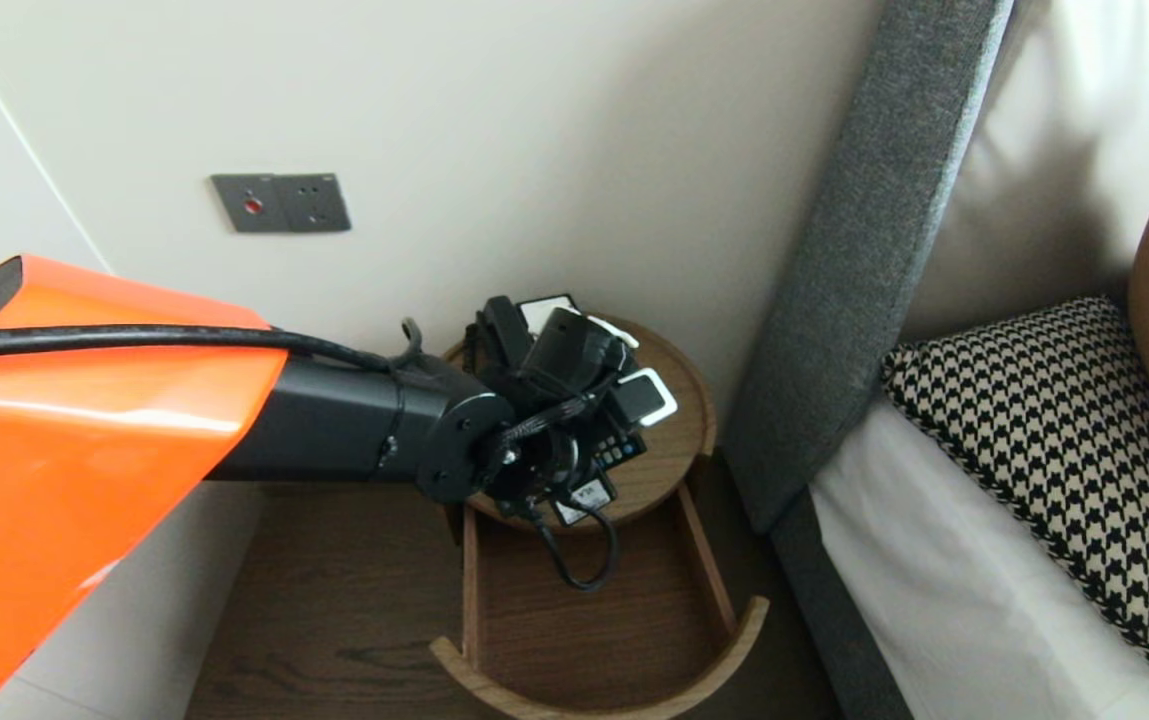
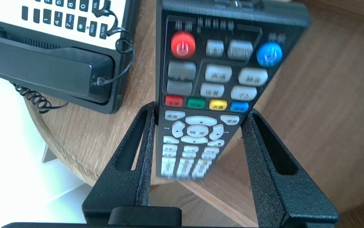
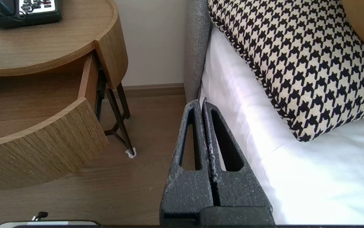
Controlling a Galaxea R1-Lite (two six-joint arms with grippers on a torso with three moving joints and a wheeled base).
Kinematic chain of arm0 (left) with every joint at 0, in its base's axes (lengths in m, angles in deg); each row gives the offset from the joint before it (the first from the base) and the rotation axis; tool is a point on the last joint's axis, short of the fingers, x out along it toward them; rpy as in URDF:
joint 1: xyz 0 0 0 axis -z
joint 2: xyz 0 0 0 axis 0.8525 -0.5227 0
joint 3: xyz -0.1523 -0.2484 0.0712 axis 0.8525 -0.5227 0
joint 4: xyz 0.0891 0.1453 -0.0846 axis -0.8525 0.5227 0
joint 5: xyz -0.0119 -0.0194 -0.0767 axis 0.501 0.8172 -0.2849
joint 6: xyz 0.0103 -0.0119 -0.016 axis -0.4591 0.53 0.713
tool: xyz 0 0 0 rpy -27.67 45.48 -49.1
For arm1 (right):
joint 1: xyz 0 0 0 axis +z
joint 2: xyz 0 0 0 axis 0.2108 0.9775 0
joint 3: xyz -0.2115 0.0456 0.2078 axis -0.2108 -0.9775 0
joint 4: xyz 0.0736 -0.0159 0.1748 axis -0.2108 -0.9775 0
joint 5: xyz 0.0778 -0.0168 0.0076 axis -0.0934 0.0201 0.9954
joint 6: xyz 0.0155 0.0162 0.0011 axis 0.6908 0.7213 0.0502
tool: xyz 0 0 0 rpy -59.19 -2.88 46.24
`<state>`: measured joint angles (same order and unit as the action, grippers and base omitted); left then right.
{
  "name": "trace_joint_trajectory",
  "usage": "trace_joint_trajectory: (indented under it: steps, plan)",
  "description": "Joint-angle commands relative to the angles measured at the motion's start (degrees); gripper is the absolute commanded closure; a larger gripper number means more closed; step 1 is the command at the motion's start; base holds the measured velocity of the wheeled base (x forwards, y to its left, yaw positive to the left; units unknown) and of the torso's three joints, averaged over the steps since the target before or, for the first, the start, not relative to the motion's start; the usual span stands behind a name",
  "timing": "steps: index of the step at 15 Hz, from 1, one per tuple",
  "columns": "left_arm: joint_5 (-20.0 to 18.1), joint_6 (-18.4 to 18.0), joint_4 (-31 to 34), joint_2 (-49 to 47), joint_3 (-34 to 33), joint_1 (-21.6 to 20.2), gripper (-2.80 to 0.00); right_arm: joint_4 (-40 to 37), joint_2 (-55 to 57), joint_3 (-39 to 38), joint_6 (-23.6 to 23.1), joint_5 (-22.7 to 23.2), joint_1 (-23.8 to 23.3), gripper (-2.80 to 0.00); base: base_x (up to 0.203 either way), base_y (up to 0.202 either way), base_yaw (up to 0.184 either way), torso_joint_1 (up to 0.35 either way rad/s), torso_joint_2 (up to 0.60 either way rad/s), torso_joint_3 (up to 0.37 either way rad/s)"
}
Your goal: Take the remote control out of the drawer one by one and place them on the table
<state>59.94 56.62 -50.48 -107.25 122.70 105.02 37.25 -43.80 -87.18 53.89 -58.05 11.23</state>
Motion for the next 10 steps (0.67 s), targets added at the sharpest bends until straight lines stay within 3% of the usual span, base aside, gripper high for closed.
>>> trace_joint_trajectory:
  steps: [1,10]
  plan:
    - [0.11,-0.2,0.08,-2.29,1.66,-0.57,0.0,-0.01,0.04,0.0,-0.06,0.02,-0.03,0.0,0.0,0.0,0.0,0.0,0.0,0.0]
    - [0.02,-0.29,0.33,-7.09,7.43,-2.29,0.0,-0.01,0.04,0.0,-0.03,0.02,-0.03,0.0,0.0,0.0,0.0,0.0,0.0,0.0]
